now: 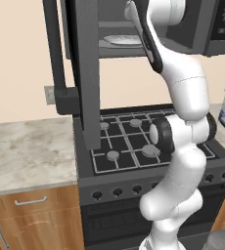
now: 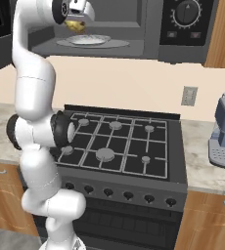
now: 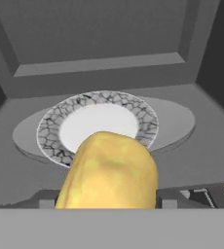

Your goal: Retrieve the reheated potato from the microwave, then place the potato, cheese, and condiment on the cutting board.

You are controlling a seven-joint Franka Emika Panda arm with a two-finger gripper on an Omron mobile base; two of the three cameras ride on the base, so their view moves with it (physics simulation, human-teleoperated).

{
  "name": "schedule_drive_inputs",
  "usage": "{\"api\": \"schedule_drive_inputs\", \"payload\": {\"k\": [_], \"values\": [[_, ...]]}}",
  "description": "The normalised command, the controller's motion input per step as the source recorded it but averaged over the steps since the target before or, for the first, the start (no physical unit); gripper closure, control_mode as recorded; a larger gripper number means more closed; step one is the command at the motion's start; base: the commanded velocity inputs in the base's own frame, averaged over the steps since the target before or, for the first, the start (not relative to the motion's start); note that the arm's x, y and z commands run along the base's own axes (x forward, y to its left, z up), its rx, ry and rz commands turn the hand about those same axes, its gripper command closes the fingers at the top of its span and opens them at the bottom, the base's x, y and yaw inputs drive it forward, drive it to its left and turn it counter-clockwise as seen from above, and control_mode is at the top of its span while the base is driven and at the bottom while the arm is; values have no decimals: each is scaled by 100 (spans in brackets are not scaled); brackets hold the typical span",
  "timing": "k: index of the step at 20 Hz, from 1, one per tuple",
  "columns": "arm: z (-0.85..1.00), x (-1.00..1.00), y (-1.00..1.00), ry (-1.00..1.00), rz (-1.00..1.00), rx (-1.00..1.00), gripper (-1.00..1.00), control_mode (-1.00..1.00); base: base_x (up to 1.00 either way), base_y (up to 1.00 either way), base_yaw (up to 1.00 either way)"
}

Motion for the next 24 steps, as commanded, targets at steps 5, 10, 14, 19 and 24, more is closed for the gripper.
{"api": "schedule_drive_inputs", "payload": {"k": [5,10,14,19,24], "values": [[-62,-94,0,-23,6,0,100,-100,0,0,0],[-49,-91,-4,-9,8,0,100,-100,0,0,0],[3,-67,-14,1,1,2,100,-100,0,0,0],[-3,-69,-5,14,0,0,100,-100,0,0,0],[-41,-28,0,45,0,0,100,-100,0,0,0]]}}
